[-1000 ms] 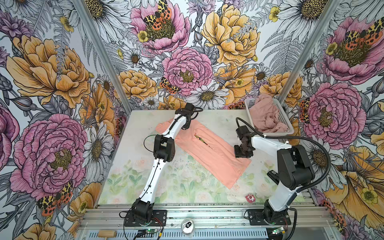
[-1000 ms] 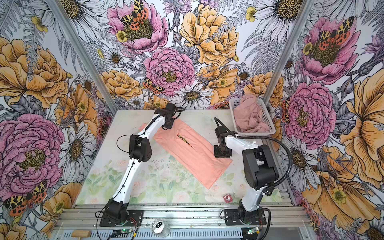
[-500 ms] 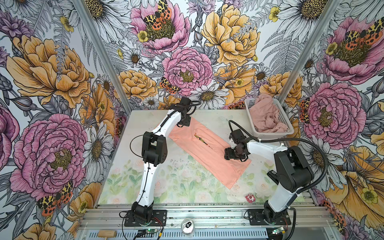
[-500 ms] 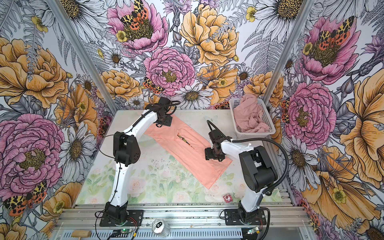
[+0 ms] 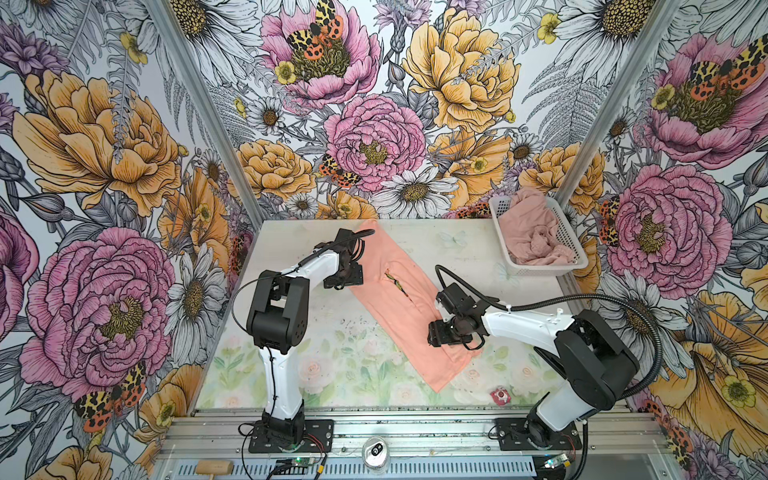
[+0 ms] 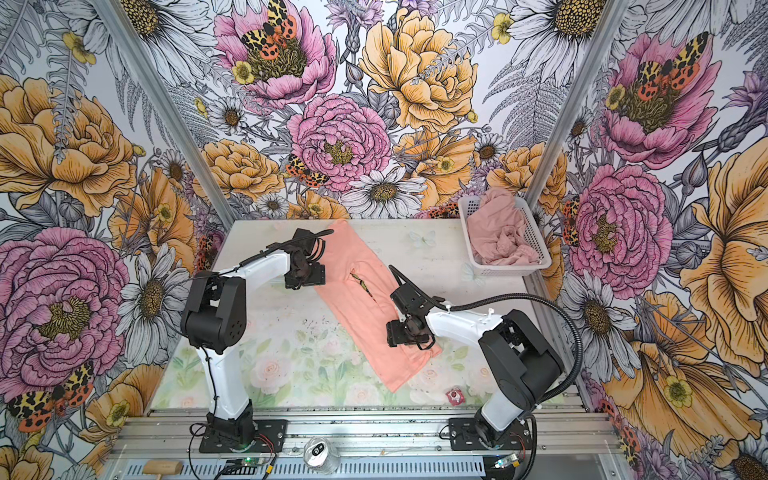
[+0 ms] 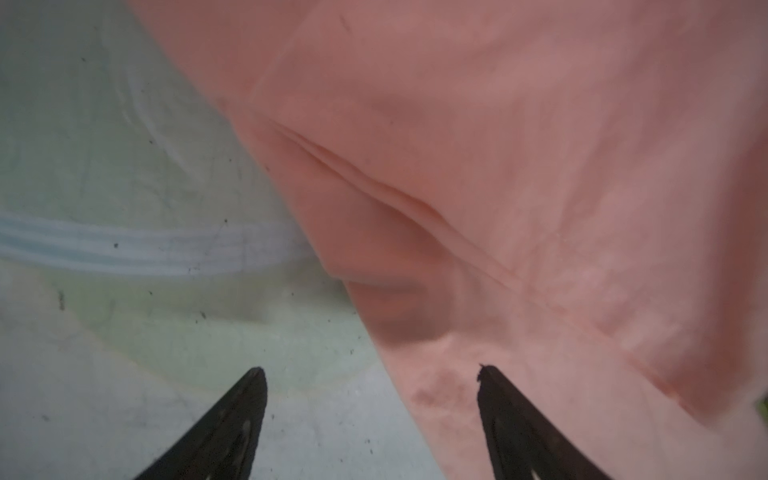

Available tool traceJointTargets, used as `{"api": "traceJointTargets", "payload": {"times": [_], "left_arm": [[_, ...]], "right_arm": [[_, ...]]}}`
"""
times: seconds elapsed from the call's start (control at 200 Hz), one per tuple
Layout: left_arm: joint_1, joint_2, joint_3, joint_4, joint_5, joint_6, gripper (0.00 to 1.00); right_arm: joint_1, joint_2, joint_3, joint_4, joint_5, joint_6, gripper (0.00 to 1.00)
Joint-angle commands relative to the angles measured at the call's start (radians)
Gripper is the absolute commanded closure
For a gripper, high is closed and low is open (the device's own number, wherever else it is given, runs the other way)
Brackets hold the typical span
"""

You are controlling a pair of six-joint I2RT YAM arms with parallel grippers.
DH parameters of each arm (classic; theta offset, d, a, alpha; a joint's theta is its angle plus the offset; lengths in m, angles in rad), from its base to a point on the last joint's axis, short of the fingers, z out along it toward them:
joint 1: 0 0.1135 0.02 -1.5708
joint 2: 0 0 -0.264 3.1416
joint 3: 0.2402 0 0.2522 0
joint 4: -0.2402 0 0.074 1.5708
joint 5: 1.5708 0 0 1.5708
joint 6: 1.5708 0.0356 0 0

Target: Fold and stack the mixed laundry pile

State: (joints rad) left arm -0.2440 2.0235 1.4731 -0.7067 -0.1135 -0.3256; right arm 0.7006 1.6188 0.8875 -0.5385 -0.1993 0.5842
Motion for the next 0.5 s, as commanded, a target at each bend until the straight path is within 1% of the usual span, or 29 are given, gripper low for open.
{"api": "traceJointTargets", "payload": {"times": [0.0, 0.07, 0.135, 0.16, 0.245, 0.365, 0.47, 0.495], "left_arm": [[0.013, 0.047, 0.095, 0.109, 0.028, -0.025, 0.19], [0.019, 0.087, 0.159, 0.110, 0.027, -0.018, 0.19], [0.024, 0.130, 0.219, 0.109, 0.031, -0.011, 0.19], [0.028, 0.150, 0.241, 0.109, 0.034, -0.008, 0.19], [0.036, 0.231, 0.338, 0.091, 0.062, 0.002, 0.20], [0.038, 0.373, 0.519, -0.010, 0.078, 0.019, 0.21], [0.020, 0.462, 0.639, -0.036, 0.116, 0.028, 0.25], [0.013, 0.486, 0.677, -0.052, 0.123, 0.034, 0.25]], "right_arm": [[0.062, 0.077, 0.001, -0.088, -0.125, 0.071, 0.30], [0.087, 0.097, 0.034, -0.098, -0.147, 0.071, 0.30], [0.087, 0.111, 0.068, -0.105, -0.171, 0.065, 0.30], [0.114, 0.116, 0.082, -0.107, -0.183, 0.063, 0.29], [0.122, 0.134, 0.120, -0.132, -0.210, 0.053, 0.30], [0.116, 0.111, 0.165, -0.216, -0.163, 0.023, 0.28], [0.098, 0.059, 0.177, -0.271, -0.133, 0.010, 0.27], [0.064, 0.047, 0.179, -0.280, -0.130, 0.007, 0.27]]}}
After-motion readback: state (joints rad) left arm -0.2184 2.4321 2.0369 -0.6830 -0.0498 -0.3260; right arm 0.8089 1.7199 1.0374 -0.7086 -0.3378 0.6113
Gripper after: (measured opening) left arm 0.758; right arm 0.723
